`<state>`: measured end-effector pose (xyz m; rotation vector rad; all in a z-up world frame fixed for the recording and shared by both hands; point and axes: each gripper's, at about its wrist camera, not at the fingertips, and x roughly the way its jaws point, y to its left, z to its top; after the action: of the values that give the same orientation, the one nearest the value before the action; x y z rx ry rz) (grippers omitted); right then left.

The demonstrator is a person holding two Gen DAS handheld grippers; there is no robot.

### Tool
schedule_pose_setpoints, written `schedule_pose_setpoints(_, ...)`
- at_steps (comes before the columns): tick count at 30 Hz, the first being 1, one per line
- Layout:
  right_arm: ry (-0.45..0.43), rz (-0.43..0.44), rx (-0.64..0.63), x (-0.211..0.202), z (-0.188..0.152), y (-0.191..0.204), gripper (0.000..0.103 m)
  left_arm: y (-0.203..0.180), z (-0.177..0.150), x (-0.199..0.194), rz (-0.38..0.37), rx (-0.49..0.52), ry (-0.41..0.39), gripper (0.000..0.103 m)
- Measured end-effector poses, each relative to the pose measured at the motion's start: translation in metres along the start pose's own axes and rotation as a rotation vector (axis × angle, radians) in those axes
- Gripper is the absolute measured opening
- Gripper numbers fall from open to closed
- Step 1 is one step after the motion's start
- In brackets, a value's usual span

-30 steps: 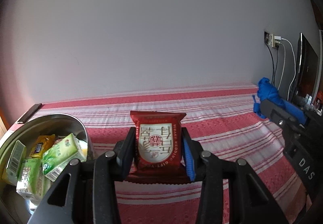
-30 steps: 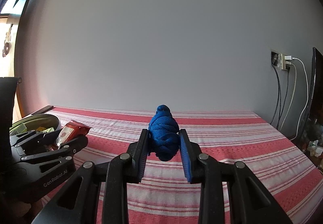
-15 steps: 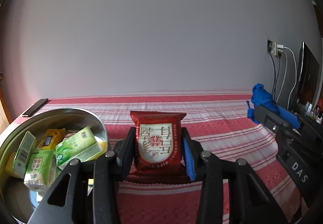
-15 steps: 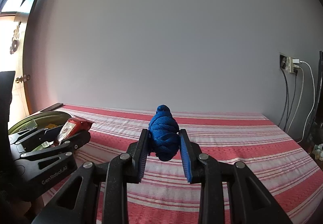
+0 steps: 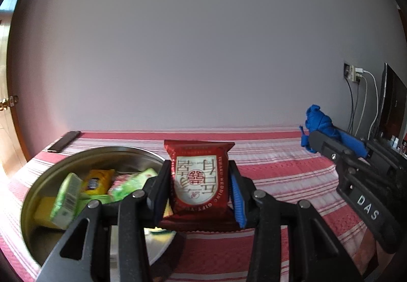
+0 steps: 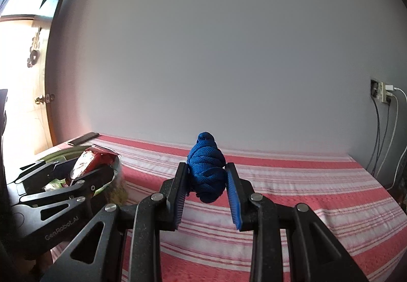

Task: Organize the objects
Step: 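Carry the red packet and blue sock over the metal pot with both grippers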

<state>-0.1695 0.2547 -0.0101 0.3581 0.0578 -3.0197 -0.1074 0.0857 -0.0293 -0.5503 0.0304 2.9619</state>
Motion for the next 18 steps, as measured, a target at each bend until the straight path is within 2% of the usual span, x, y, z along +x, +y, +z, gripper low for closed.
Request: schedule_pose_setpoints(18, -0.042, 0.126, -0.068, 0.013, 0.039, 0.059, 0.032, 0.068, 0.006, -0.013, 0.138, -0.048, -0.001, 0.042)
